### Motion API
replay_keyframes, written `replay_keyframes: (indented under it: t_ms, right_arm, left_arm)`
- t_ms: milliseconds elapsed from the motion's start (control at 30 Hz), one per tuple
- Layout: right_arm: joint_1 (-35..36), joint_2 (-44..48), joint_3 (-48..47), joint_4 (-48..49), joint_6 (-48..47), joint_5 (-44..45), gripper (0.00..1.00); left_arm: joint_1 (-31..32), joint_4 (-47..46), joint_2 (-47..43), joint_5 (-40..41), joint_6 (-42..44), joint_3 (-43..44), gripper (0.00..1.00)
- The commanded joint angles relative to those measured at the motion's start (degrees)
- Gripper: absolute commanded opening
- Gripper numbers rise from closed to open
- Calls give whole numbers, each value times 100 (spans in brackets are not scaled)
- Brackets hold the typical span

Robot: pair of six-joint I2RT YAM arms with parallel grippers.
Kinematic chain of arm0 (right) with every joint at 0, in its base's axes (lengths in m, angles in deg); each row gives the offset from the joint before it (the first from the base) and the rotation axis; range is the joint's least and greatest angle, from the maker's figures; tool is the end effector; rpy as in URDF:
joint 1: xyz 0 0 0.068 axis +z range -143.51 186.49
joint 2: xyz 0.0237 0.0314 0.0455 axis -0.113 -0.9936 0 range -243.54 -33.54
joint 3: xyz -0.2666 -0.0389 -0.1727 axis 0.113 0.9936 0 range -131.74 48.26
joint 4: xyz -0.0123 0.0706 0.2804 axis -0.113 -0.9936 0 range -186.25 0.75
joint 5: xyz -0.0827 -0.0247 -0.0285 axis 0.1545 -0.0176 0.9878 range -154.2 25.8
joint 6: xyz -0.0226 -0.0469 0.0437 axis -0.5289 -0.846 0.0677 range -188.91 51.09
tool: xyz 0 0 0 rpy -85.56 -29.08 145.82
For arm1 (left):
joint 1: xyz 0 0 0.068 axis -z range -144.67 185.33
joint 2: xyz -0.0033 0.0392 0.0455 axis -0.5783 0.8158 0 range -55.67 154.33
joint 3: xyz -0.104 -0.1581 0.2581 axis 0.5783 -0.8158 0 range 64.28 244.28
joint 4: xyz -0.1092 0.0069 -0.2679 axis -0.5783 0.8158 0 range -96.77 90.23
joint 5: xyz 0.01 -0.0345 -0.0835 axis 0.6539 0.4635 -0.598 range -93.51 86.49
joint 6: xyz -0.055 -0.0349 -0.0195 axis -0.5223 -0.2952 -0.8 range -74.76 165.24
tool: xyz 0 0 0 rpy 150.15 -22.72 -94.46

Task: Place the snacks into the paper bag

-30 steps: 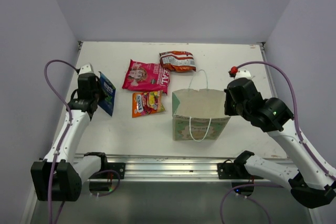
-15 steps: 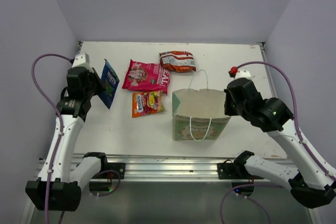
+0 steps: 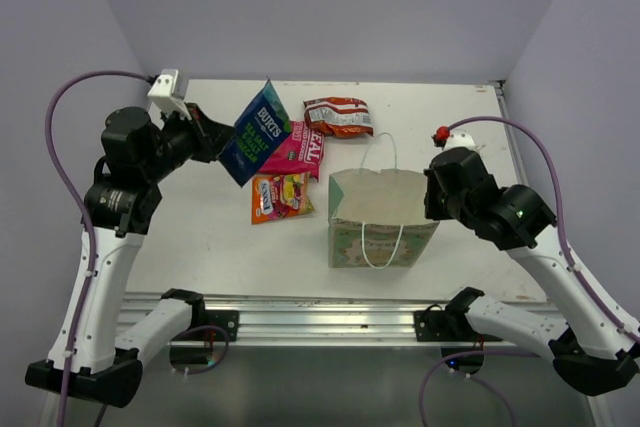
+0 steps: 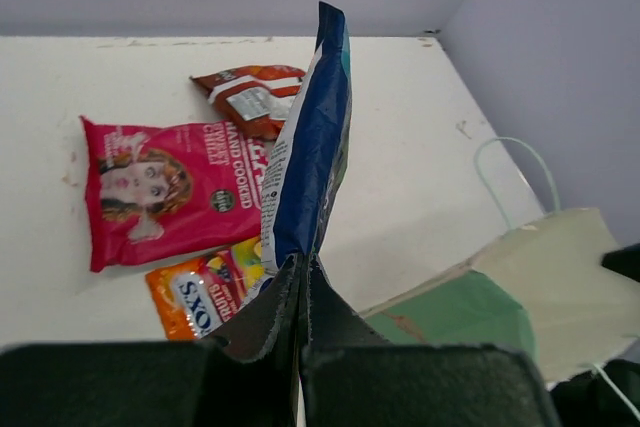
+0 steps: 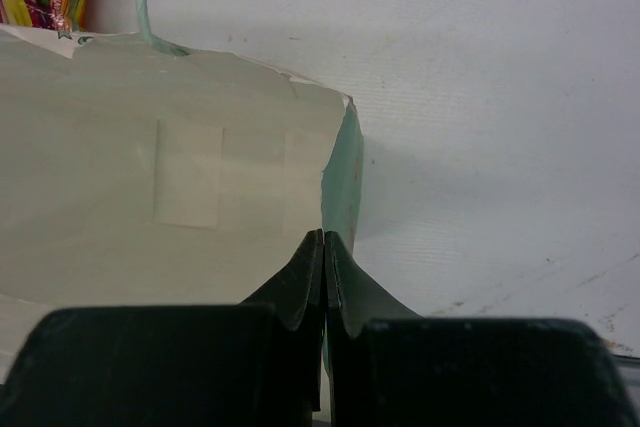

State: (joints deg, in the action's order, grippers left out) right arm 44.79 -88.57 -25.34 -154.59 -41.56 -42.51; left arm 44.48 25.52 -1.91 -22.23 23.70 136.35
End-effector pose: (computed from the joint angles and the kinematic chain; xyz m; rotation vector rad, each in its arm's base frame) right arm 0.1440 0.0880 0.4231 -0.0459 2.3173 0.1245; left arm 0.1937 -0.0491 0.4784 0.0370 1.8535 -0.6726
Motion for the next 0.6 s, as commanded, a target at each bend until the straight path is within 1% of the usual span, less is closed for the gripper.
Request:
replay_keyframes:
  t_ms: [0,167,267,333,367,400,467,500,567]
  right_arm:
    - [10,-43,21,171,-2,-86,0]
    - [10,-26,21,171,24,-104,0]
    - [10,-17,30,162,42,-95,0]
    - [10,-8,30,153,51,-78,0]
    - [19,9,30,145,68,-69,0]
    - [10,18,39,144,77,-69,0]
    - [10,36,39,127,86,-34,0]
    - [19,44,30,110,86,-25,0]
    - [2,53,21,92,95,10,0]
  left_arm:
    - [166,-328,126,-1063,-287,613,0]
    - [403,-1065,354,-1555,-869,1001,0]
    - [666,-1461,504,-1521,-1141,1125,0]
    - [1053,-1708,583,-1416,-1334,1072,0]
    - [1254,-1900,644,-1215,-1370,1063,0]
    - [1717,-1998,784,-1074,-1405,1063,0]
    - [2264,-2191,952,-627,-1379,1168,0]
    - [2772,-2236,1153,-520,-1362,1221,0]
    - [3188,-2323,1312,-222,-1327,1370,0]
